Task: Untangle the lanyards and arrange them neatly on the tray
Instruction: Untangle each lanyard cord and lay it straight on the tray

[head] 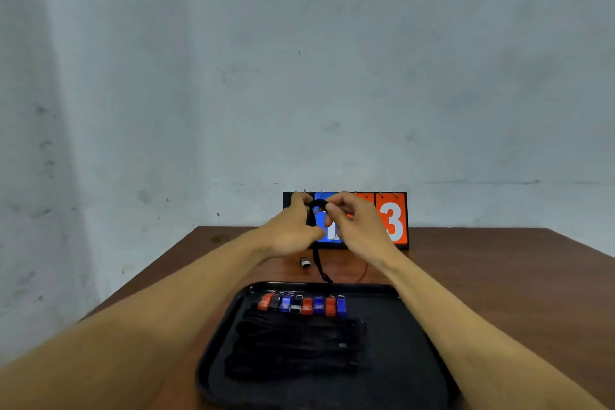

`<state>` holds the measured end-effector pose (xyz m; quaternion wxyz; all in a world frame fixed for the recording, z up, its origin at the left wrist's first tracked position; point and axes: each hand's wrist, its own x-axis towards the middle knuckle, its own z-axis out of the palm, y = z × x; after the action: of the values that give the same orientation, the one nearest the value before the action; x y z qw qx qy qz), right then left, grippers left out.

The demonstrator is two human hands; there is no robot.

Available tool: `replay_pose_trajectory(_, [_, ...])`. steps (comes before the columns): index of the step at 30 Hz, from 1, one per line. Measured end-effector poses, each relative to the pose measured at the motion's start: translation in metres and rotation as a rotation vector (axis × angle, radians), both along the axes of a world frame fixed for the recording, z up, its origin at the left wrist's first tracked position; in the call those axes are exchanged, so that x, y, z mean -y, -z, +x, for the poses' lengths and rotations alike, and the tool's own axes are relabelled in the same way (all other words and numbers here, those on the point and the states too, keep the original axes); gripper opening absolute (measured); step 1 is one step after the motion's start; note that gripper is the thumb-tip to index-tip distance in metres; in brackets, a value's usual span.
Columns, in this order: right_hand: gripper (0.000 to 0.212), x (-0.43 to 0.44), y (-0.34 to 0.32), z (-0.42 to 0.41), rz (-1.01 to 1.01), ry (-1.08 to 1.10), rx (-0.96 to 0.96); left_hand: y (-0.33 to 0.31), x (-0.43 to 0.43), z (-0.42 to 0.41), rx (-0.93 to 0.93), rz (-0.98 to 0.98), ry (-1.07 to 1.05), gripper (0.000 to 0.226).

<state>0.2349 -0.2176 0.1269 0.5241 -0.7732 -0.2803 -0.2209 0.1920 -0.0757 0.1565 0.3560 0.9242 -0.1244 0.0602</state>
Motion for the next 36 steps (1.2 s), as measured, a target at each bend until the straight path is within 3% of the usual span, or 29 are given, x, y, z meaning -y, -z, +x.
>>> replay_pose_trajectory(6, [0.014, 0.023, -0.022, -0.036, 0.141, 0.004, 0.016, -0.011, 0.015, -0.028, 0.095, -0.058, 0.003, 0.023])
replay_pose_trajectory(12, [0.017, 0.043, -0.028, -0.052, 0.429, 0.042, -0.125, -0.013, 0.022, -0.053, 0.067, -0.185, 0.077, 0.026])
replay_pose_trajectory(19, [0.032, 0.044, -0.006, -0.082, 0.132, -0.022, -0.312, -0.019, 0.032, -0.071, 0.245, -0.369, -0.062, 0.027])
replay_pose_trajectory(25, [0.053, 0.029, 0.008, -0.102, 0.073, -0.203, -0.523, -0.006, 0.026, -0.076, 0.257, -0.409, -0.128, 0.027])
replay_pose_trajectory(29, [0.052, 0.016, 0.019, -0.110, -0.071, -0.220, -0.560, 0.005, 0.021, -0.078, 0.258, -0.442, -0.175, 0.029])
replay_pose_trajectory(36, [0.028, -0.010, 0.032, -0.124, -0.175, -0.445, -0.559, 0.010, 0.010, -0.092, 0.287, -0.443, -0.163, 0.029])
